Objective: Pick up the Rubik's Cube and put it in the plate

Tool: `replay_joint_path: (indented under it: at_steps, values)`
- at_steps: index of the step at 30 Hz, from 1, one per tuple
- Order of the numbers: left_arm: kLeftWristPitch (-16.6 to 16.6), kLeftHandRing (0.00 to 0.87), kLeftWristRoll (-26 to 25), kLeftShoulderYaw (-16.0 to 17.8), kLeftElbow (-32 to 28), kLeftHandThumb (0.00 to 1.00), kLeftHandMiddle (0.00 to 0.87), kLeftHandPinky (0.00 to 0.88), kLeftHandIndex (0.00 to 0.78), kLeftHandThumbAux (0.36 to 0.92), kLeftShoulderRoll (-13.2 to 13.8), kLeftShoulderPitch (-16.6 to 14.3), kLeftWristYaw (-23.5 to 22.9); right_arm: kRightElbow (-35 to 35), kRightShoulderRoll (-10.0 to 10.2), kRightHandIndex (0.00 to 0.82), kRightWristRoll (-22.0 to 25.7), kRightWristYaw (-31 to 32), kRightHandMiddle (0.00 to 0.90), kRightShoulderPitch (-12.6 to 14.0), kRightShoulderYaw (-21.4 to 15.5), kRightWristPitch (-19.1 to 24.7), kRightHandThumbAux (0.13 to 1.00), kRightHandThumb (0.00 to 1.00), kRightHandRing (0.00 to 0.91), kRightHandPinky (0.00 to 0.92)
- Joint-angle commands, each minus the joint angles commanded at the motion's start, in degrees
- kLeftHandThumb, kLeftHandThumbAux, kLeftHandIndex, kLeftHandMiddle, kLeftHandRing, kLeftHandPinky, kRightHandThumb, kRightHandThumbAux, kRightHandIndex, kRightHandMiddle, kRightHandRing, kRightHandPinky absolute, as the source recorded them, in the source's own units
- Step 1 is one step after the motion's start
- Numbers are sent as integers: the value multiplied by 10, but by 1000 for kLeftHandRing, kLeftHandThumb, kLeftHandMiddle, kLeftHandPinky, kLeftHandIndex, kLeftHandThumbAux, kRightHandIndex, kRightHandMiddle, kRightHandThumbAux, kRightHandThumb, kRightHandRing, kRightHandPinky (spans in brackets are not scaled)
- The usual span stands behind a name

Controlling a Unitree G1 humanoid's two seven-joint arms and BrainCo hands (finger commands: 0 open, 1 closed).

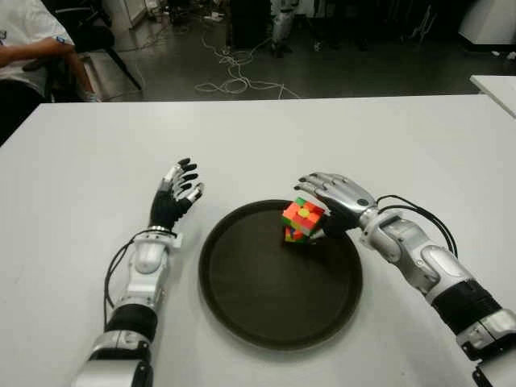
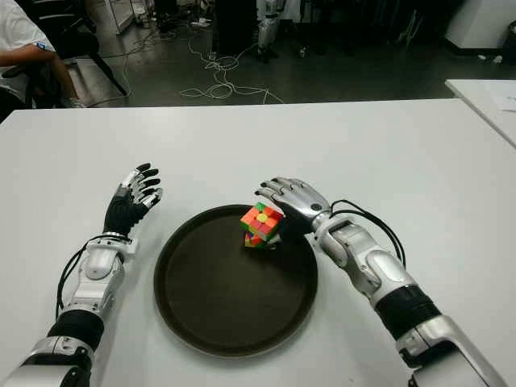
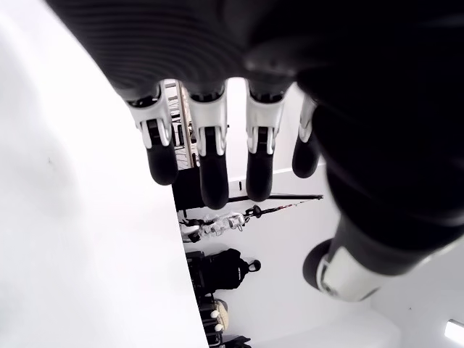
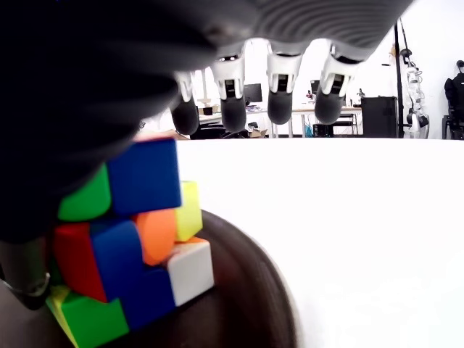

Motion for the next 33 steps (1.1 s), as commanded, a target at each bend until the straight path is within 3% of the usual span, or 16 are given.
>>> replay_joint_path:
  at_steps: [20, 33]
  values:
    - [6, 165, -2, -3, 2, 81, 184, 131, 124, 748, 0, -5, 1, 38, -2, 0, 2, -14, 0, -23, 9, 1, 545, 0, 0, 0]
    - [-2, 172, 0, -4, 7, 79, 194, 133, 155, 734, -1, -6, 7, 52, -13, 0, 13, -25, 0, -38, -9, 5, 564, 0, 0, 0]
